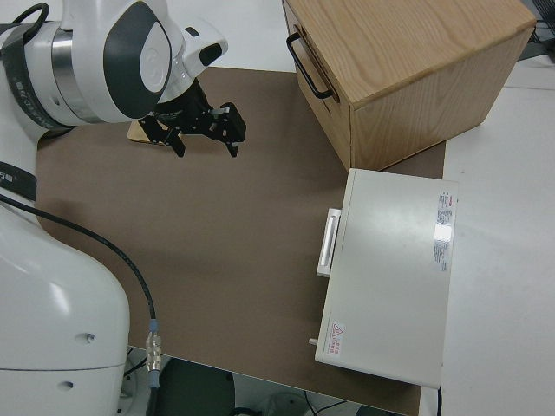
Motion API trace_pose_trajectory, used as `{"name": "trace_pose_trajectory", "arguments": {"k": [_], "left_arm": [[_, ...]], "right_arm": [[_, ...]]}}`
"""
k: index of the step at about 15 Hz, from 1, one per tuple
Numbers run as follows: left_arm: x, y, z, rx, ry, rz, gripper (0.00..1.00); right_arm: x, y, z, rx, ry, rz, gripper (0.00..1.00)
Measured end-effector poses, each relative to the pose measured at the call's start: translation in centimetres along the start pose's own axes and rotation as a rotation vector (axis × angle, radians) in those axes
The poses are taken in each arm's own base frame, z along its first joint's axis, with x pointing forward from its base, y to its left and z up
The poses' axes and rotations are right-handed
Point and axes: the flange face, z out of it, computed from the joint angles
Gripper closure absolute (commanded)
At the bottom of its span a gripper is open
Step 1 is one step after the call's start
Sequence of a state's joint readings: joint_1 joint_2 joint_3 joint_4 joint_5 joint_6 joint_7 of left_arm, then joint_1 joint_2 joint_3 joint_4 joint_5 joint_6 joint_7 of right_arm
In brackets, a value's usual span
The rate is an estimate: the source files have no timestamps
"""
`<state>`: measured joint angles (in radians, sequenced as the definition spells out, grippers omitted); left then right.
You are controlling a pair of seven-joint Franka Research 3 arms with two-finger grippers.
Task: Pick gray plate from table and place it on lower plate rack with left arm
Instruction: 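Lift the gray plate and carry it toward the wooden rack, then lower the gray plate upright into the lower slot of the rack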
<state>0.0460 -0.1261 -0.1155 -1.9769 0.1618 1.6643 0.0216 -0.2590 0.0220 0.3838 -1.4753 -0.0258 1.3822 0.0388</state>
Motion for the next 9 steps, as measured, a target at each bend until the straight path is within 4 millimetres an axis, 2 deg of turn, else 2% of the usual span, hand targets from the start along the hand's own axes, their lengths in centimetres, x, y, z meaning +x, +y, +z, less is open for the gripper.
{"name": "trace_pose_trajectory", "arguments": {"k": [3, 9], "left_arm": [[-0.2, -0.4, 0.0, 0.172, -0.034, -0.028, 1.0], [-0.9, -3.4, 0.1, 0.445, -0.123, -0.04, 1.0]], "right_arm": [[0.0, 0.0, 0.0, 0.0, 0.0, 0.0, 0.017], [0.0, 0.0, 0.0, 0.0, 0.0, 0.0, 0.017]]}}
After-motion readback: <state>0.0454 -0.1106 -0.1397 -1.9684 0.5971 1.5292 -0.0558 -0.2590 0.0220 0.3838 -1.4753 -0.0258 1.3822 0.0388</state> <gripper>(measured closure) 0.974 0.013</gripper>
